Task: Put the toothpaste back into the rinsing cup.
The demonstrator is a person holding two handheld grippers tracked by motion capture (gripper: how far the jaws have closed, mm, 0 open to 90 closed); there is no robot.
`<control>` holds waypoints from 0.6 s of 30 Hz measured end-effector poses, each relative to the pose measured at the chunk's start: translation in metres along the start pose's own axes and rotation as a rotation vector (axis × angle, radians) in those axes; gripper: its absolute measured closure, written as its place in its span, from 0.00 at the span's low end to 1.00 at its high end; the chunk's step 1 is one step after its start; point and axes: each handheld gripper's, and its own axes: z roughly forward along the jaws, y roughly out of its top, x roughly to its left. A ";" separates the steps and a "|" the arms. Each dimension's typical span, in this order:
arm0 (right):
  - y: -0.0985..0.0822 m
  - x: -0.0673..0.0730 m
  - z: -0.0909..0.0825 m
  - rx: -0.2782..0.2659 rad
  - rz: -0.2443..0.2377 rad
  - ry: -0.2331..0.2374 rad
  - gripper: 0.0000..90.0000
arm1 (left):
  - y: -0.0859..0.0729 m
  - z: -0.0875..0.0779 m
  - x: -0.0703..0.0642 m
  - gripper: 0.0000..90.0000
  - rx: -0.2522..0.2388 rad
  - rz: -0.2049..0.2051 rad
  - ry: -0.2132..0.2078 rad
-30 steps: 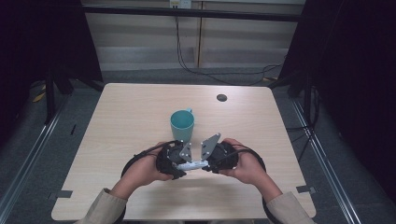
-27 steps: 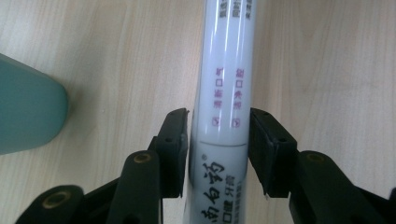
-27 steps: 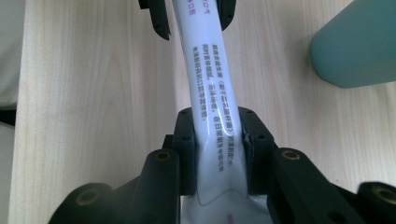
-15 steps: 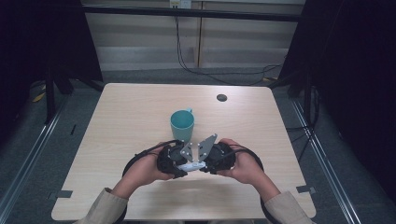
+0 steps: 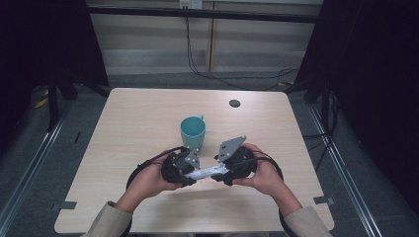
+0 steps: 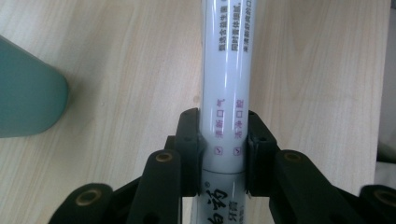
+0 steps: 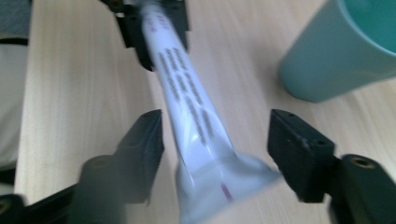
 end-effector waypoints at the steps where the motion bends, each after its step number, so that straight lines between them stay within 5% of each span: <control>1: 0.000 0.000 0.000 0.000 0.000 0.000 0.34 | 0.000 0.000 0.000 0.80 0.000 0.000 0.000; 2: -0.006 -0.003 -0.004 -0.014 0.044 -0.010 0.31 | -0.003 -0.003 0.002 0.80 -0.015 -0.020 0.008; 18: -0.056 -0.001 -0.008 -0.061 0.202 -0.047 0.22 | -0.017 -0.017 0.011 0.80 -0.169 -0.123 0.063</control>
